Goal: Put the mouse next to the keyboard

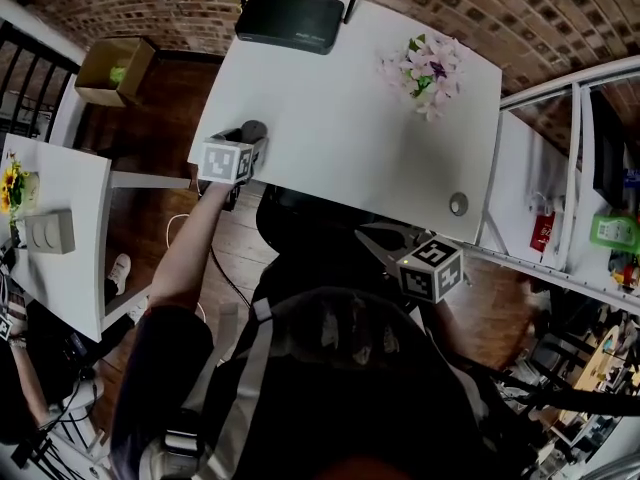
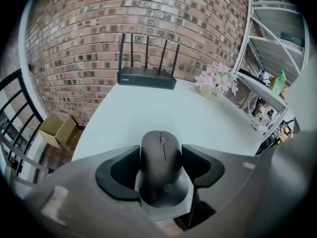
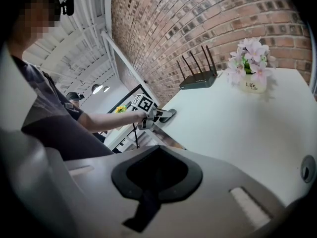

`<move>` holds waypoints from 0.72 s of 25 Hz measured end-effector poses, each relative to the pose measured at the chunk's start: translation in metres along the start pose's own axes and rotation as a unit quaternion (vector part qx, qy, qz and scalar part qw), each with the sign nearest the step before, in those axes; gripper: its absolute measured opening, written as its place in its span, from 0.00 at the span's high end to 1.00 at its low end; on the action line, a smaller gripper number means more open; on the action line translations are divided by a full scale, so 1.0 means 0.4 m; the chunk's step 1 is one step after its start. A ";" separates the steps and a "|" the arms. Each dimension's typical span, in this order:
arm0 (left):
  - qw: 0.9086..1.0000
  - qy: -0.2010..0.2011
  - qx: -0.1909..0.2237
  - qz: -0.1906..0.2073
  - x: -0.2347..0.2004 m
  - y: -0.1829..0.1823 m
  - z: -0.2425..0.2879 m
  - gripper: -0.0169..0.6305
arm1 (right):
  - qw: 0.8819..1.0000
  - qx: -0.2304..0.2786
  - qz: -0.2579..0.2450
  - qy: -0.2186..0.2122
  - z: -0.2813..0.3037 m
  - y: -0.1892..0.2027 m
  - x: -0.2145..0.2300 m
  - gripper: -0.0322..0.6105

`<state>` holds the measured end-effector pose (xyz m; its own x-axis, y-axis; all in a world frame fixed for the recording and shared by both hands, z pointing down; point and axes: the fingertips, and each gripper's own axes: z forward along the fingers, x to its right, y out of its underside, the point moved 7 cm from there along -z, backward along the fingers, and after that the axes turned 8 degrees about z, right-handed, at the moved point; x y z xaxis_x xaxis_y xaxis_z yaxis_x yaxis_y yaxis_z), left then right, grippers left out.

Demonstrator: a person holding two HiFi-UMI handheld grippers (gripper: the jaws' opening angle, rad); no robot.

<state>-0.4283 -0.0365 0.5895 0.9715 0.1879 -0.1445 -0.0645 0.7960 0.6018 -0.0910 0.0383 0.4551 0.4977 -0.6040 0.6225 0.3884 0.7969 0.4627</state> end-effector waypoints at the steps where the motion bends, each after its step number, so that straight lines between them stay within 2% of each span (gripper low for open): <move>1: 1.000 -0.004 0.000 -0.004 -0.013 0.004 -0.005 0.55 | 1.000 0.000 -0.001 -0.001 0.003 -0.001 -0.002 0.94; 11: 0.999 -0.030 -0.003 -0.025 -0.103 0.039 -0.046 0.55 | 1.000 -0.002 0.003 -0.008 0.027 -0.003 -0.025 0.94; 18: 0.998 -0.057 -0.007 -0.032 -0.174 0.067 -0.088 0.55 | 1.000 -0.009 -0.013 -0.012 0.049 -0.007 -0.036 0.94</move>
<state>-0.5055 -0.0079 0.5881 0.9934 0.0692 -0.0915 -0.0028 0.8119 0.5837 -0.1143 0.0451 0.4572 0.4678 -0.6242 0.6257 0.4154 0.7802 0.4677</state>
